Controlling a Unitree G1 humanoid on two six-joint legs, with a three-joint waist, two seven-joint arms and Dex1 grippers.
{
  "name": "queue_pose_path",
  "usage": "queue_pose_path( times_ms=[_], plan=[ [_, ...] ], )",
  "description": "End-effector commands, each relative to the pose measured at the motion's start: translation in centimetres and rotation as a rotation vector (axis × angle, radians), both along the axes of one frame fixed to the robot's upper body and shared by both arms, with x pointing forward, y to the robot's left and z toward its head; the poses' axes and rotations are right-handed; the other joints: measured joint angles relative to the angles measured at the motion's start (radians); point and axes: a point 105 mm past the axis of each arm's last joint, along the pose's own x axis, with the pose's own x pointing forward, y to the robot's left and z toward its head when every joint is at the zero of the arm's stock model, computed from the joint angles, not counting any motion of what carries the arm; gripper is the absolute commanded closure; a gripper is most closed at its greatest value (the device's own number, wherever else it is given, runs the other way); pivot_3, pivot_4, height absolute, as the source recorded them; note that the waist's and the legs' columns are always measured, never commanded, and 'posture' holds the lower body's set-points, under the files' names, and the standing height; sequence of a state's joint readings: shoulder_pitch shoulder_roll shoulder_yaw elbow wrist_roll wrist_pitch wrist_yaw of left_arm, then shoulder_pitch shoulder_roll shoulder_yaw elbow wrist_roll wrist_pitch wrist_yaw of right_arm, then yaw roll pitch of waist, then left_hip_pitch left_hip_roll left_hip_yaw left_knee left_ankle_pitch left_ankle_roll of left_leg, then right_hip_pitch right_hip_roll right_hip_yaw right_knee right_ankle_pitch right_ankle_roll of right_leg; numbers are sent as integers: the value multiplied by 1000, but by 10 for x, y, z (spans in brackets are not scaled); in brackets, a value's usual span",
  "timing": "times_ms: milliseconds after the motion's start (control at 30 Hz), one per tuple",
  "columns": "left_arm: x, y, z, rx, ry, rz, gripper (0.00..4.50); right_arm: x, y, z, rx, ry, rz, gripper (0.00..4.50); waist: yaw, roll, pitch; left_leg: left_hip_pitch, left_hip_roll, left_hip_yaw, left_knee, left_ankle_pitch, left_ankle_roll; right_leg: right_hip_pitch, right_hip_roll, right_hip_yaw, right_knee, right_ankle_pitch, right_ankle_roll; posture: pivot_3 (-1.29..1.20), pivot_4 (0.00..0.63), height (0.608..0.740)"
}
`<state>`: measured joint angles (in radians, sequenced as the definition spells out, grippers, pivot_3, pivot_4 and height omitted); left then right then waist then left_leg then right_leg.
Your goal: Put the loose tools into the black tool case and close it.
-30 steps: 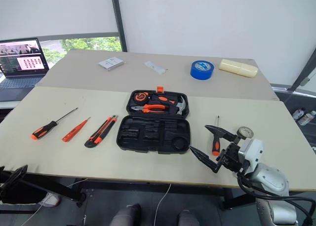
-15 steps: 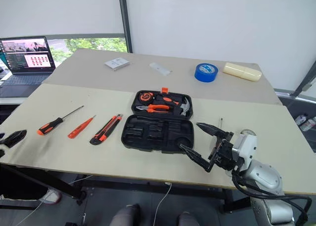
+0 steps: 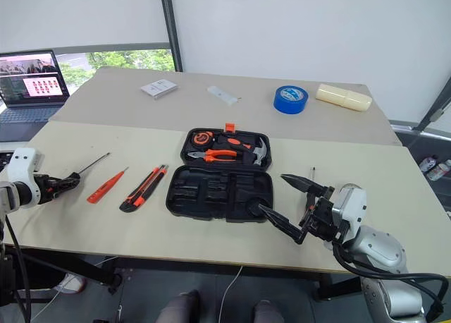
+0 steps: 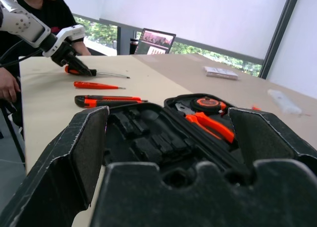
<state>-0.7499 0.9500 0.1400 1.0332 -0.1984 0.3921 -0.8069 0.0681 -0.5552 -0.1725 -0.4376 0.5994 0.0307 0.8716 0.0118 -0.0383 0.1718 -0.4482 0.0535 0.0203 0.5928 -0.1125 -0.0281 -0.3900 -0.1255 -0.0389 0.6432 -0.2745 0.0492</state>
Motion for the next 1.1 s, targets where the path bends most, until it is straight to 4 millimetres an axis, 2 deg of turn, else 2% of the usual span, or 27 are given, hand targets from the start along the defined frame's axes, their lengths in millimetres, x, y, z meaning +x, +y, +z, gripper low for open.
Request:
queue_pose_path(
  times_ms=[33, 67, 100, 133, 167, 200, 233, 300, 333, 400, 500, 533, 667, 867, 967, 1100],
  plan=[
    [3, -3, 10, 18, -54, -71, 3098, -7, 1, 8, -14, -32, 9, 0, 0, 0, 0, 0, 0, 0, 0, 0, 0, 0, 0, 0, 0, 0, 0, 0, 150, 740],
    [4, -4, 15, 21, -85, -89, 3494, -8, 0, 8, -17, -30, 10, 0, 0, 0, 0, 0, 0, 0, 1, -2, -4, 1, 0, 0, 0, 0, 0, 0, 150, 740],
    [7, -9, 25, 24, -146, -131, 3700, -7, -2, 8, -20, -29, 8, 0, 0, 0, 0, 0, 0, 0, 1, -4, -8, 1, 0, 0, 0, 1, 0, 0, 150, 740],
    [10, -17, 40, 22, -233, -196, 3703, -7, -4, 9, -24, -28, 6, 0, 0, 0, 0, 0, 0, 0, 2, -5, -8, 1, 0, 0, 0, 1, 0, 0, 150, 740],
    [14, -29, 59, 9, -342, -272, 3708, -7, -7, 10, -30, -31, 4, 0, 1, 0, 0, 0, 1, 0, 2, -4, -8, 0, 0, 0, 0, 2, -1, 0, 150, 740],
    [14, -54, 84, -52, -483, -424, 3714, -6, -11, 12, -32, -32, 4, 0, 5, -1, 1, 0, 1, 0, 2, -4, -8, 1, 0, 0, 0, 3, -1, 0, 150, 740],
    [13, -70, 95, -65, -534, -518, 3714, -6, -15, 14, -42, -35, 2, 0, 10, -2, 1, 0, 1, 0, 3, -4, -8, 1, 0, 0, 0, 3, -1, 0, 150, 740],
    [9, -125, 91, 77, -495, -830, 3714, 0, -29, 14, -113, -30, -3, 0, 17, -2, 1, -2, 2, 0, 6, -4, -8, 1, 0, -2, 0, 4, -2, 0, 150, 740],
    [8, -141, 87, 120, -470, -909, 3714, 3, -34, 14, -137, -26, -6, 0, 19, -2, 1, -4, 2, 0, 9, -4, -8, 1, 0, -2, -1, 6, -5, 0, 150, 740],
    [11, -191, 84, 206, -494, -1098, 3714, 12, -43, 15, -178, -25, -12, 0, 22, -1, 1, -6, 1, 1, 13, -4, -7, 2, -1, 0, -1, 8, -6, 0, 150, 740],
    [13, -230, 81, 274, -519, -1230, 3714, 19, -48, 15, -209, -21, -7, 0, 27, -1, 1, -7, 1, 2, 16, 0, 0, 2, 0, 1, -1, 8, -1, 0, 150, 740],
    [19, -241, 74, 319, -495, -1248, 3714, 21, -49, 15, -223, -19, -4, 0, 27, -1, 1, -8, 1, 2, 16, 2, 3, 2, 0, 1, -1, 8, 1, 0, 150, 740],
    [38, -262, 47, 574, -424, -1292, 3714, 24, -51, 14, -241, -21, -2, 0, 16, -1, 1, -9, 1, 2, 16, 2, 4, 1, 1, 1, 0, 8, 2, 0, 150, 740],
    [52, -288, 37, 678, -435, -1322, 3714, 18, -51, 6, -241, -11, -19, 0, 16, -1, 1, -10, 1, 1, 16, 2, 5, 1, 1, 2, 0, 7, 4, 0, 150, 740],
    [52, -300, 33, 699, -451, -1359, 3714, 16, -56, 1, -258, 6, -48, 0, 18, -1, 1, -10, 1, 1, 16, 2, 5, 0, 1, 2, 0, 7, 4, 0, 150, 740],
    [59, -306, 29, 742, -430, -1339, 3714, 16, -63, 0, -261, 14, -92, 0, 25, -1, 1, -10, 1, 1, 17, 2, 5, 1, 1, 2, 0, 8, 5, 0, 150, 740]
  ],
)
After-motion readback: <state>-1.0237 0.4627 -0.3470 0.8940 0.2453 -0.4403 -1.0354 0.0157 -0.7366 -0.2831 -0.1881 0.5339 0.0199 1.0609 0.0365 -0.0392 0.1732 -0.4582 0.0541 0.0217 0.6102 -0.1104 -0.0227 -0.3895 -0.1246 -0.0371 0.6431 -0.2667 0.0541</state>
